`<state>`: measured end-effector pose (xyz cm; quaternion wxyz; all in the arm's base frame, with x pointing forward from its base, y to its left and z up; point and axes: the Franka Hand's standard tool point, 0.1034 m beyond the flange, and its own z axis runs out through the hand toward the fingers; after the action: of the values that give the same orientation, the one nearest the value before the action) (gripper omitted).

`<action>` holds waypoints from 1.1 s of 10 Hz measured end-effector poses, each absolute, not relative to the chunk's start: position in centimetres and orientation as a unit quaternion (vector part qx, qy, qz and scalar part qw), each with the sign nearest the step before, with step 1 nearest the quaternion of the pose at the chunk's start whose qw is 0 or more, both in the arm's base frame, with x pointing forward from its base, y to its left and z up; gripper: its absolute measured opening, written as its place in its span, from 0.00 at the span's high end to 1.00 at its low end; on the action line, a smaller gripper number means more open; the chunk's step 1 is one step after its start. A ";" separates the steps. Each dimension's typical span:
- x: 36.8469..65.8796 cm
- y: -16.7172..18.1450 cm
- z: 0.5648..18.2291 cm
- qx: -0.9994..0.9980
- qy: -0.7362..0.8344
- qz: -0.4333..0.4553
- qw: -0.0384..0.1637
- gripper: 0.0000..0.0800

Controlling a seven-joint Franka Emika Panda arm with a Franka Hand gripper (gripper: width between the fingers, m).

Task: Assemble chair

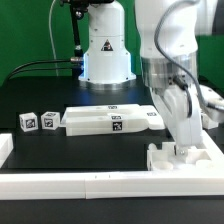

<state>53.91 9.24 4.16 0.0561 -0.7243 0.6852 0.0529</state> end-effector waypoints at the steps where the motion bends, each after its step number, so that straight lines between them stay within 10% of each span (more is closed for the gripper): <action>1: 54.4 9.3 5.6 -0.731 0.677 0.050 0.066 0.22; 11: 53.0 10.0 6.9 -0.853 0.516 0.047 0.065 0.19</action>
Offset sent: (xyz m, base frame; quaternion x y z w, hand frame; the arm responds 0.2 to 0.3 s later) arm 0.0000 0.0000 0.0000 0.0000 0.0000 0.0000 1.0000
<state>52.95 10.05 6.91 0.0646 -0.8526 0.5165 0.0467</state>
